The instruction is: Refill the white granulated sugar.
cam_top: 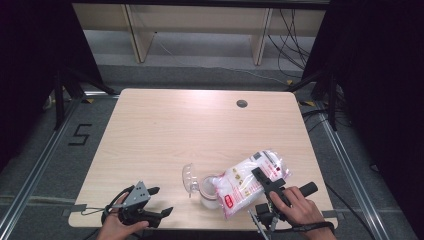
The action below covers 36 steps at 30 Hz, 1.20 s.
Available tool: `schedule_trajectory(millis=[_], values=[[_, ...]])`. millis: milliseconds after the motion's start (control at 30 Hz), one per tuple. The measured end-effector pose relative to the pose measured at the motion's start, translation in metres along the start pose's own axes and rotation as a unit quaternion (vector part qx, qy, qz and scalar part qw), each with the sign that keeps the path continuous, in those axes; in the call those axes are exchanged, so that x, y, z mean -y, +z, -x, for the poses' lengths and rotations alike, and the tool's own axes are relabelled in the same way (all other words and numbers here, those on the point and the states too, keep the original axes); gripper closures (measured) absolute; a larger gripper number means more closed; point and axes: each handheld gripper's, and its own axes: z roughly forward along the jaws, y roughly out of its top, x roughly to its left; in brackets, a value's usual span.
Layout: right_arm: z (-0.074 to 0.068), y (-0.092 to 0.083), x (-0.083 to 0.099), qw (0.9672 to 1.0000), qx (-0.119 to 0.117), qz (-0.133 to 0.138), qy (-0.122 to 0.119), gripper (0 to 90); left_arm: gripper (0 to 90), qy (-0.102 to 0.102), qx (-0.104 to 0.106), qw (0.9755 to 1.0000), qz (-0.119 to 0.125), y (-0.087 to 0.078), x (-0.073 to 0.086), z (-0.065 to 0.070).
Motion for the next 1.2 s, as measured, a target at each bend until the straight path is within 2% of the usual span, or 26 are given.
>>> schedule_trajectory(millis=[100, 167, 200, 233, 267, 333, 367, 400, 433, 567, 600, 700, 767, 800, 833, 867, 900, 933, 967, 1000, 1033, 1067, 1133, 1167, 1200], values=[[-0.002, 0.000, 0.001, 0.9998, 0.002, 0.005, 0.019, 69.5, 18.9, -0.001, 0.001, 1.0000, 0.001, 0.000, 0.000, 0.000], [-0.002, -0.001, 0.002, 0.9994, -0.009, 0.001, 0.033, 69.5, 18.9, 0.001, 0.000, 1.0000, 0.002, 0.000, 0.000, 0.000], [-0.003, 0.000, 0.002, 0.9994, -0.002, 0.013, 0.033, 69.6, 18.9, 0.001, -0.002, 1.0000, 0.003, 0.000, 0.000, 0.001], [-0.005, -0.002, 0.003, 0.9985, -0.017, -0.001, 0.052, 69.6, 18.9, -0.003, -0.005, 1.0000, 0.007, 0.000, 0.000, 0.001], [-0.003, 0.001, 0.004, 0.9989, -0.003, 0.022, 0.042, 69.7, 18.9, -0.003, -0.004, 1.0000, 0.006, 0.000, 0.000, 0.001], [-0.004, -0.001, 0.005, 0.9983, -0.018, 0.010, 0.054, 69.9, 18.9, -0.002, -0.001, 1.0000, 0.004, 0.000, 0.000, 0.000], [-0.004, 0.000, 0.006, 0.9984, -0.014, 0.020, 0.051, 69.9, 18.9, -0.002, -0.003, 1.0000, 0.004, 0.000, 0.000, 0.001], [-0.006, 0.000, 0.007, 0.9969, -0.022, 0.022, 0.073, 70.0, 18.9, -0.002, -0.002, 1.0000, 0.004, 0.000, 0.000, 0.001], [-0.006, 0.001, 0.009, 0.9967, -0.018, 0.031, 0.073, 70.1, 18.9, -0.002, -0.002, 1.0000, 0.004, 0.000, 0.000, 0.001], [-0.008, 0.002, 0.013, 0.9927, -0.026, 0.050, 0.107, 70.3, 18.9, -0.003, -0.001, 1.0000, 0.002, 0.000, 0.000, 0.001], [-0.011, 0.002, 0.012, 0.9898, -0.035, 0.051, 0.129, 70.4, 18.9, -0.002, -0.003, 1.0000, 0.004, 0.000, 0.000, 0.001], [-0.010, 0.003, 0.011, 0.9886, -0.036, 0.069, 0.128, 70.5, 18.9, -0.002, -0.002, 1.0000, 0.005, 0.000, 0.000, 0.001], [-0.012, 0.004, 0.011, 0.9844, -0.045, 0.077, 0.152, 70.6, 18.9, -0.002, -0.005, 1.0000, 0.006, 0.000, 0.000, 0.001], [-0.013, 0.004, 0.012, 0.9835, -0.048, 0.079, 0.156, 70.7, 18.9, -0.002, -0.003, 1.0000, 0.004, -0.001, 0.000, 0.001], [-0.017, 0.002, 0.012, 0.9783, -0.055, 0.074, 0.186, 70.7, 19.0, 0.000, -0.003, 1.0000, 0.000, -0.001, 0.000, 0.000], [-0.013, 0.004, 0.013, 0.9811, -0.050, 0.090, 0.164, 70.7, 18.9, -0.006, -0.003, 1.0000, 0.005, 0.000, 0.000, 0.001], [-0.015, 0.002, 0.014, 0.9786, -0.052, 0.085, 0.180, 70.7, 19.0, -0.006, -0.002, 1.0000, 0.005, 0.000, 0.000, 0.001], [-0.014, 0.003, 0.016, 0.9786, -0.052, 0.092, 0.176, 70.7, 19.0, -0.007, -0.001, 1.0000, 0.005, 0.000, 0.001, 0.001], [-0.014, 0.002, 0.018, 0.9762, -0.055, 0.099, 0.185, 70.8, 19.0, 0.009, -0.005, 0.9999, -0.007, -0.002, 0.000, -0.002], [-0.021, 0.001, 0.018, 0.9647, -0.068, 0.097, 0.235, 70.9, 19.0, 0.002, -0.002, 1.0000, 0.003, 0.000, 0.000, 0.000], [-0.021, 0.003, 0.020, 0.9627, -0.068, 0.114, 0.236, 70.9, 19.0, 0.000, -0.002, 1.0000, 0.003, 0.000, 0.000, 0.000], [-0.022, 0.000, 0.020, 0.9626, -0.070, 0.105, 0.240, 71.0, 19.0, 0.001, -0.002, 1.0000, 0.003, 0.000, 0.000, 0.000], [-0.026, 0.001, 0.023, 0.9571, -0.071, 0.107, 0.260, 71.1, 19.0, 0.005, -0.004, 1.0000, -0.001, -0.001, 0.000, -0.001], [-0.022, 0.001, 0.025, 0.9623, -0.064, 0.114, 0.239, 71.1, 19.0, 0.000, -0.007, 1.0000, -0.002, -0.001, 0.001, -0.001], [-0.026, -0.001, 0.026, 0.9520, -0.070, 0.112, 0.276, 71.2, 19.0, -0.004, -0.009, 0.9999, -0.002, -0.001, 0.001, 0.000]])
